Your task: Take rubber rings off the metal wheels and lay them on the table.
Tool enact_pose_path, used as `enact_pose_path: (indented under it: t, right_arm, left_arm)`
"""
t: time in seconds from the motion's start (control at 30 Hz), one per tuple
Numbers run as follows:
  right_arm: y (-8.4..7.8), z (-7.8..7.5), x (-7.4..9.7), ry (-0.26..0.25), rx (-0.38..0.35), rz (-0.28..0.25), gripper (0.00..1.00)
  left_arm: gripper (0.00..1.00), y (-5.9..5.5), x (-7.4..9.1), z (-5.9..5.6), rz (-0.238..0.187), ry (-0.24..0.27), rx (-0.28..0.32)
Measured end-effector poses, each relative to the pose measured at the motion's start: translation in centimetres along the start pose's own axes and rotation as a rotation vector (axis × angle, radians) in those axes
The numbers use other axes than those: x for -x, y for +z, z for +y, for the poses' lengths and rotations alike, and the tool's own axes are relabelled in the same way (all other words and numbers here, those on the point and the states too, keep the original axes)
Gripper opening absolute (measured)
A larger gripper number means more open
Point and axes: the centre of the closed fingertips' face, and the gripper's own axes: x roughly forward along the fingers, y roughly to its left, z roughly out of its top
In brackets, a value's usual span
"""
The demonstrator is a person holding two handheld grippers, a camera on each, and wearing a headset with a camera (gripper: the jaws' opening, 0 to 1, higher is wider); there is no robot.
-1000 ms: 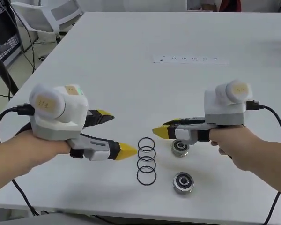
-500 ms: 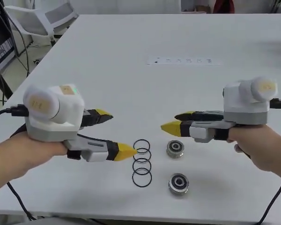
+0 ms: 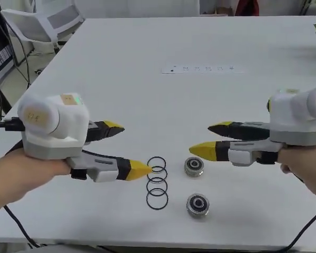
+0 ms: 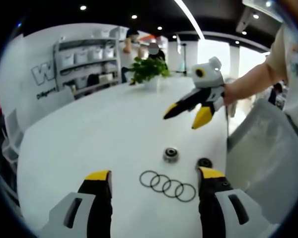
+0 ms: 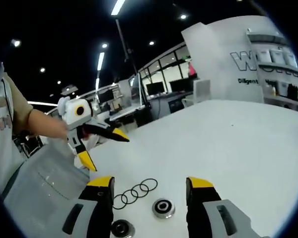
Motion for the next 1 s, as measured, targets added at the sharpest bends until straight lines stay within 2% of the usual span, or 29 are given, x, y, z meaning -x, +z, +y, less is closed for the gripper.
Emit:
enact_pose_path:
  t: [0.27, 0.7, 1.0]
  right_arm:
    - [-0.4, 0.4, 1.7, -0.008, 0.049, 0.003, 0.65]
    - [-2.3, 0.9, 4.0, -0.019, 0.098, 0.046, 0.77]
    - [-3.7, 1.1, 5.3, -0.027, 0.121, 0.078, 0.80]
  left_arm:
    - [0.73, 0.4, 0.3, -0.6, -0.011, -0.006, -0.011]
    - [0.76, 0.6, 0.8, -1.2, -0.020, -0.010, -0.030]
    - [0.77, 0.5, 1.2, -1.4, -0.021, -0.007, -0.038]
